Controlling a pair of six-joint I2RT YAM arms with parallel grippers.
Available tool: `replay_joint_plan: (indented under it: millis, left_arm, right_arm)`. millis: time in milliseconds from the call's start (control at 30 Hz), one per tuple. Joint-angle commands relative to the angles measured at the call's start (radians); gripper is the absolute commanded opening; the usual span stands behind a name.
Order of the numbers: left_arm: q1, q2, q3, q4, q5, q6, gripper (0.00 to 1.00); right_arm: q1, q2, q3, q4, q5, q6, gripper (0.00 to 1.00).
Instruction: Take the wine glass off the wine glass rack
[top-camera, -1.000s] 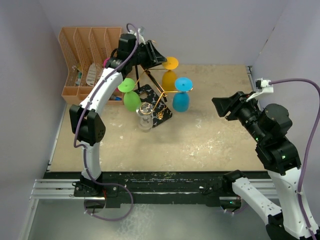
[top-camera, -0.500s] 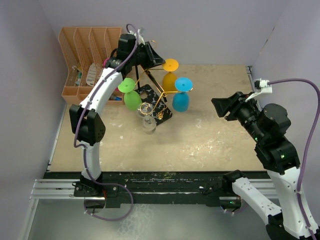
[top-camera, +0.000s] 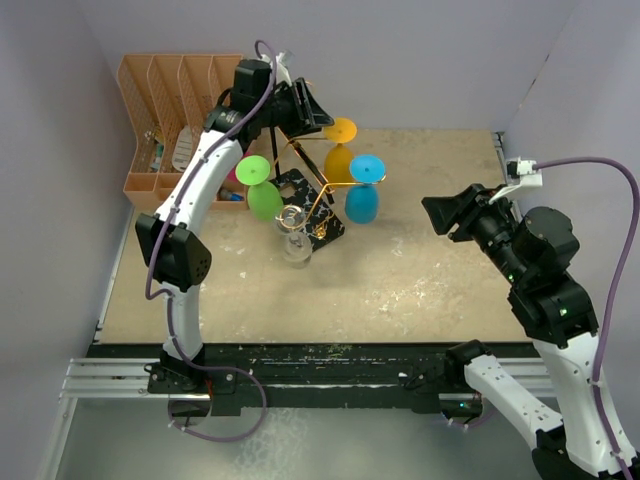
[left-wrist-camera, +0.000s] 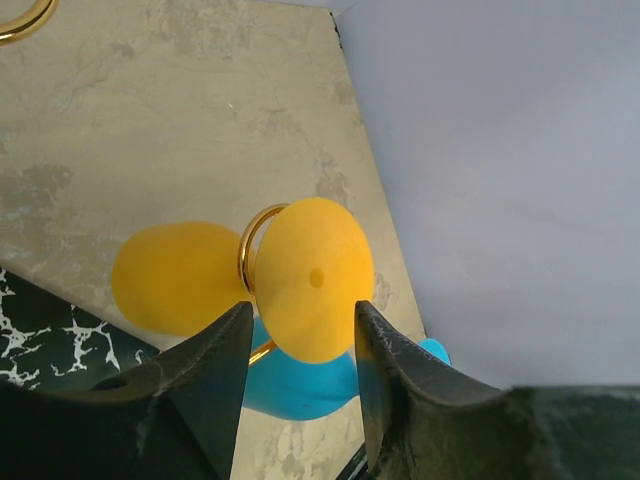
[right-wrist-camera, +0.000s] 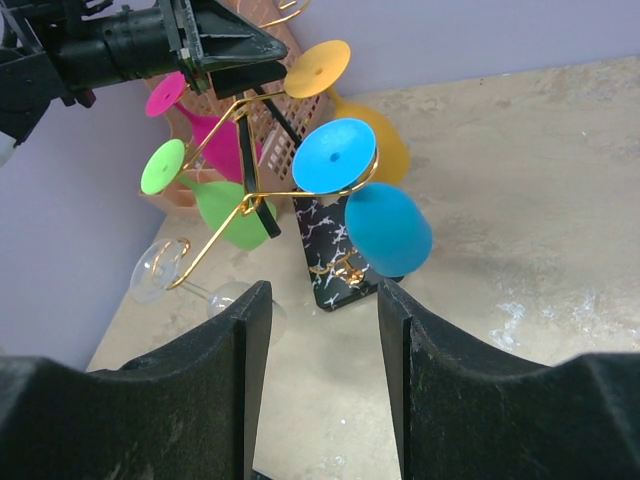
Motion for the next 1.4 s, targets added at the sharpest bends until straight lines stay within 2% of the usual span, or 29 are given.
replay_joint_plan:
  millis: [0,267,467,733,1100,1367]
  left_arm:
    - [-0.007,-0.016,0.074,-0.086,0.018,0.072,0.48]
    - [-0.009,-0.003,0.08,-0.122,0.026,0.096,0.46]
    - [-0.012,-0.008,0.054,-0.044,0.054,0.053,0.45]
    - [-0.024,0.03,0.096,-0.046,0.074,0.046,0.44]
    - [-0.027,-0.001,0.028,0.071,0.081,-0.022,0.43]
    - [-0.034,0.019,0.033,0.083,0.073,-0.037,0.43]
  right_arm:
    - [0.0,-0.013,-0.007,0.046,0.003,0.007,0.5]
    - [0.0,-0.015,-0.012,0.051,0.003,0.009,0.5]
    - [0.0,-0.016,-0.017,0.05,0.005,0.01,0.5]
    - [0.0,-0.015,-0.021,0.05,0.004,0.01,0.5]
    - [0.0,-0.022,-0.03,0.053,0.003,0.011,0.49]
    - [0.0,-0.035,-0.044,0.055,0.003,0.016,0.49]
